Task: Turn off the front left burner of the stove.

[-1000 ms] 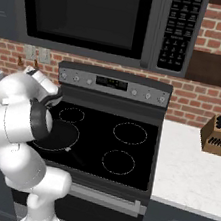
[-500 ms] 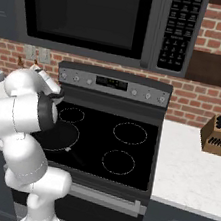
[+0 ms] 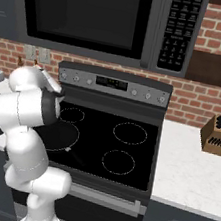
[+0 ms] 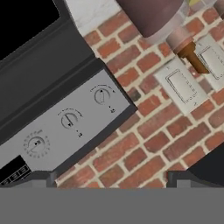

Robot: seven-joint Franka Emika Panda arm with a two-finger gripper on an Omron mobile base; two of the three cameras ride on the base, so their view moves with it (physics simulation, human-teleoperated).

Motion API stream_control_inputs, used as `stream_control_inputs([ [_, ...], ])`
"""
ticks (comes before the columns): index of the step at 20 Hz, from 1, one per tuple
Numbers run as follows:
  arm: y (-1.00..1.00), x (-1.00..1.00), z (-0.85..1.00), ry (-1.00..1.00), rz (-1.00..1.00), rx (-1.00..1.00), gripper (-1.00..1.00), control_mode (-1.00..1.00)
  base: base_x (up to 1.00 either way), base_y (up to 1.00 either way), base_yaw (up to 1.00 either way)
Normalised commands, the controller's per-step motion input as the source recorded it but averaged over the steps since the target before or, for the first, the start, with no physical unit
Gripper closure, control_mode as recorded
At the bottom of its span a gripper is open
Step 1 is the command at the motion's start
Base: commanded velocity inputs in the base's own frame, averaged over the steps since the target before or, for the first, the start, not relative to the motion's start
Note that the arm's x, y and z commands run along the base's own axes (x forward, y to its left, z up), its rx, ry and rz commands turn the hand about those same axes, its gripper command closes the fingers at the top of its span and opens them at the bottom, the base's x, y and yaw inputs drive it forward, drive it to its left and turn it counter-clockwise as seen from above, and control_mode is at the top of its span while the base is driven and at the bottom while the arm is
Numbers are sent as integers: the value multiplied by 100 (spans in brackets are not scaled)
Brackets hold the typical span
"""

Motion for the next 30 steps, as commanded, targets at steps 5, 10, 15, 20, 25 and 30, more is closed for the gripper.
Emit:
stream_control_inputs([
  [5, 0, 25, -17, 0, 0, 0, -100, -100, 0, 0, 0],
  [10, 1, 34, -9, 0, 0, 0, -100, -100, 0, 0, 0],
  [15, 7, 34, -6, 0, 0, 0, -100, -100, 0, 0, 0],
  [20, 21, 34, -10, 0, 0, 0, -100, -100, 0, 0, 0],
  [25, 16, 14, -9, -2, 0, 0, -100, -100, 0, 0, 0],
  [30, 1, 11, -10, -2, 0, 0, -100, -100, 0, 0, 0],
])
